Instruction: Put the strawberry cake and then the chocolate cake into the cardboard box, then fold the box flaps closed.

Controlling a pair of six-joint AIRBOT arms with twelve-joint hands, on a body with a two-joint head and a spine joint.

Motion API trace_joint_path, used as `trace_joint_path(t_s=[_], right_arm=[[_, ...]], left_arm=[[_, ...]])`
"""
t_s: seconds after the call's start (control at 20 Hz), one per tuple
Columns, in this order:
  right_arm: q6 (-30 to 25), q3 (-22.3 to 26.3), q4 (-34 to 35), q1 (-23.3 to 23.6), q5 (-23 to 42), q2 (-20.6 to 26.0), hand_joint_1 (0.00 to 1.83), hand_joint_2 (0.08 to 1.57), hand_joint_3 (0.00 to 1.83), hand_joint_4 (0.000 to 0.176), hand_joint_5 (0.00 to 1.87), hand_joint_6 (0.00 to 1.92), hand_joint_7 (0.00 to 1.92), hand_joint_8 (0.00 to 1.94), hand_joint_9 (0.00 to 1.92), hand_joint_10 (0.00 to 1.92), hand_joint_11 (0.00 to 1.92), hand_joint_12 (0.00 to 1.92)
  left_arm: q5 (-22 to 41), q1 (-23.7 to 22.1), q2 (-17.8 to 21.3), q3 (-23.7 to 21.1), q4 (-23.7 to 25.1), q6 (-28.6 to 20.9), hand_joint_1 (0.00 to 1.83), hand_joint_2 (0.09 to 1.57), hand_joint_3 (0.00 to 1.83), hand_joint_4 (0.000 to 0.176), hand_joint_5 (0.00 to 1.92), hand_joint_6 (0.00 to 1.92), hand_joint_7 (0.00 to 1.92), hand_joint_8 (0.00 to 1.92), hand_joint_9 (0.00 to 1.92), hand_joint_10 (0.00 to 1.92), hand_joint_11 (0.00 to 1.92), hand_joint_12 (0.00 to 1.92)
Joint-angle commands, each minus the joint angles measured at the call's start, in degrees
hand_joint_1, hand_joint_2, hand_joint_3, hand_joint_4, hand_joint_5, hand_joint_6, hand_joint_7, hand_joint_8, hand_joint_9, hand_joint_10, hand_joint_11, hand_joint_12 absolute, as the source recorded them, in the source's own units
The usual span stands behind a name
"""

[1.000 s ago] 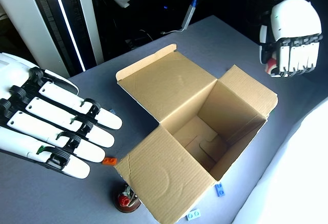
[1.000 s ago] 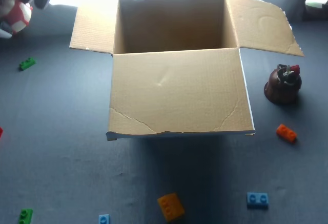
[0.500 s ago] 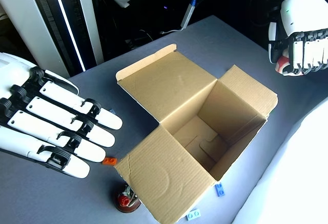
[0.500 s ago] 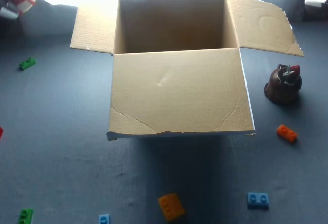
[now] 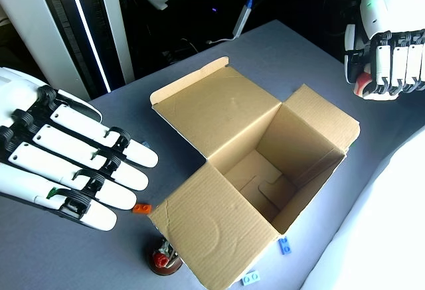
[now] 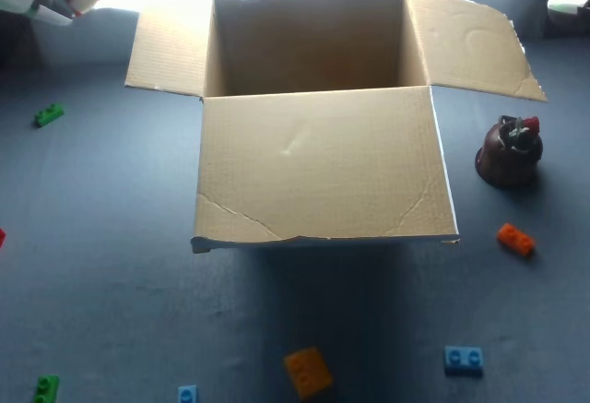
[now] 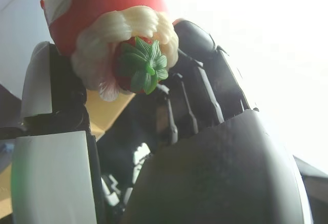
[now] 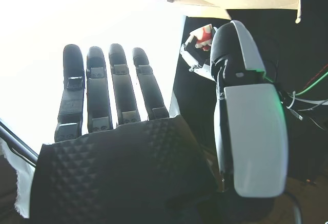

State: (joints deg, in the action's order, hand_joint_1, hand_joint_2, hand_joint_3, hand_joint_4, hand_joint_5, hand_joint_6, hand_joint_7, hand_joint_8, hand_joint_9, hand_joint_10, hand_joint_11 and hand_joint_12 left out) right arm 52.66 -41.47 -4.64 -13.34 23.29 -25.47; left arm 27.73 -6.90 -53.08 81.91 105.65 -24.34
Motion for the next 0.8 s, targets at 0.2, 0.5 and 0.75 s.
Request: trace_joint_path(t_s=[0.2,0.5,0.75], right_arm=[[0.14,-0.13,0.71,0.88,6.63,0.68,0.42,1.13,0.00,0.000,0.14,0.00,0.18,0.00,0.18,0.01,0.00,0.70],[0.15,-0.13,0.71,0.88,6.63,0.68,0.41,1.16,0.00,0.000,0.13,0.00,0.16,0.00,0.15,0.00,0.00,0.64],[0.19,-0.13,0.71,0.88,6.63,0.68,0.43,1.15,0.00,0.000,0.16,0.01,0.16,0.00,0.16,0.01,0.00,0.72]], left_arm=[[-0.79,-0.68,-1.28,-2.35,-2.51,0.33,1.45,1.28,0.00,0.000,0.34,1.43,0.52,1.57,0.65,1.69,0.57,1.81],[0.50,-1.12,-4.56,-2.72,-2.43,0.34,1.45,1.28,0.00,0.000,0.33,1.56,0.53,1.57,0.65,1.69,0.55,1.86],[1.31,-1.45,-7.00,-3.74,-1.36,0.36,1.30,1.32,0.01,0.000,0.47,1.66,0.52,1.59,0.63,1.71,0.57,1.84]])
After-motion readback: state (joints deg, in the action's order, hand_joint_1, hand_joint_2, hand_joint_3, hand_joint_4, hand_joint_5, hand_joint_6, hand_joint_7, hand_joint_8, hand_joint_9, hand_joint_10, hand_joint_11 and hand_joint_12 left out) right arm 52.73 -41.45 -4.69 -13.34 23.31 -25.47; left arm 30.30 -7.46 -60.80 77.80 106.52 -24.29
